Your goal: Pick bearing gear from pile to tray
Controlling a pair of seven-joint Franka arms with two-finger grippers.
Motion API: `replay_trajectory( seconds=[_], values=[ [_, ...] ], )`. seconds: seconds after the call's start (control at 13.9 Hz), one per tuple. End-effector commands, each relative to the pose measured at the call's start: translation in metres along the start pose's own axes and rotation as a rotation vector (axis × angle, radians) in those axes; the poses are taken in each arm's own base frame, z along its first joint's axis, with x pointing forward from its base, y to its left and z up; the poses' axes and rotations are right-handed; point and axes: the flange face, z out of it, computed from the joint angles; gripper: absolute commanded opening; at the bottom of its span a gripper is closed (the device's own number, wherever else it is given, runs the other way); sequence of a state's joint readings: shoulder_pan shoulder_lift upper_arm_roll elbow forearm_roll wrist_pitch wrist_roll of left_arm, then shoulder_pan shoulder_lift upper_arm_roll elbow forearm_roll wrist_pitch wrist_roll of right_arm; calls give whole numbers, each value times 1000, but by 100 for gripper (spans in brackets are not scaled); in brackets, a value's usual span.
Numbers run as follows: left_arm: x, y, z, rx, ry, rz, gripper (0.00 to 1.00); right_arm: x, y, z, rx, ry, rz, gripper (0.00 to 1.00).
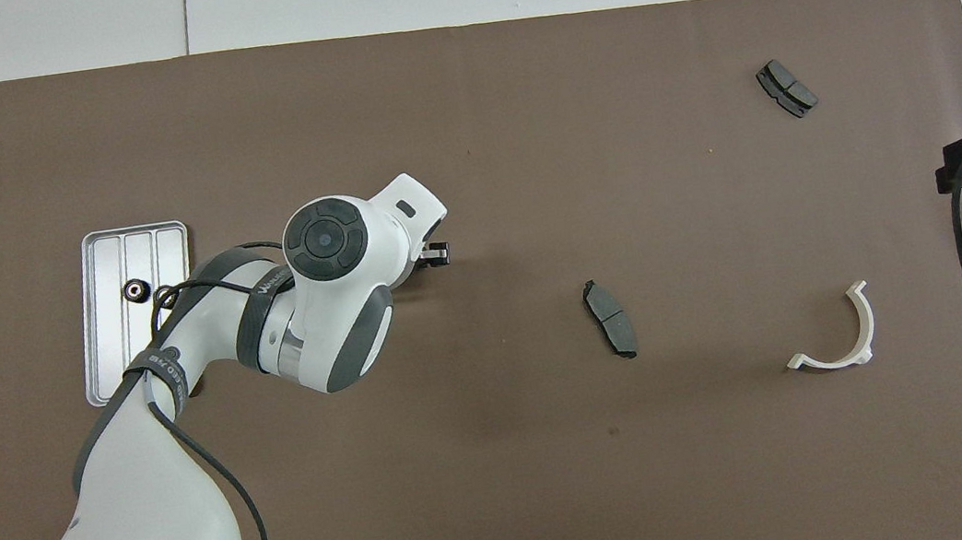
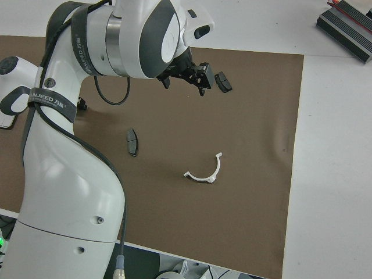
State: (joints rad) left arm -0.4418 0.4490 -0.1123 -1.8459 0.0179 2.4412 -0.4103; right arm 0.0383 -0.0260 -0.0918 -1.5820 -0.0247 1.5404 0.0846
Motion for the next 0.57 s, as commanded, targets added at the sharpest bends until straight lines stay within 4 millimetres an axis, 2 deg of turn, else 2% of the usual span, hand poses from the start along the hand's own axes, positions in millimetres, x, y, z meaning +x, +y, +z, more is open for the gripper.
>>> replay_trajectory(
  seconds=[0.0,0.22,0.5],
  values=[
    [-3,1,2,1,14,-2,40,-4,-2,0,17,1,-27,100],
    [-4,1,2,1,12,-4,34,-4,-2,0,17,1,-27,100],
    [-5,1,3,3,8,-4,20,-4,-3,0,17,1,-28,100]
  ],
)
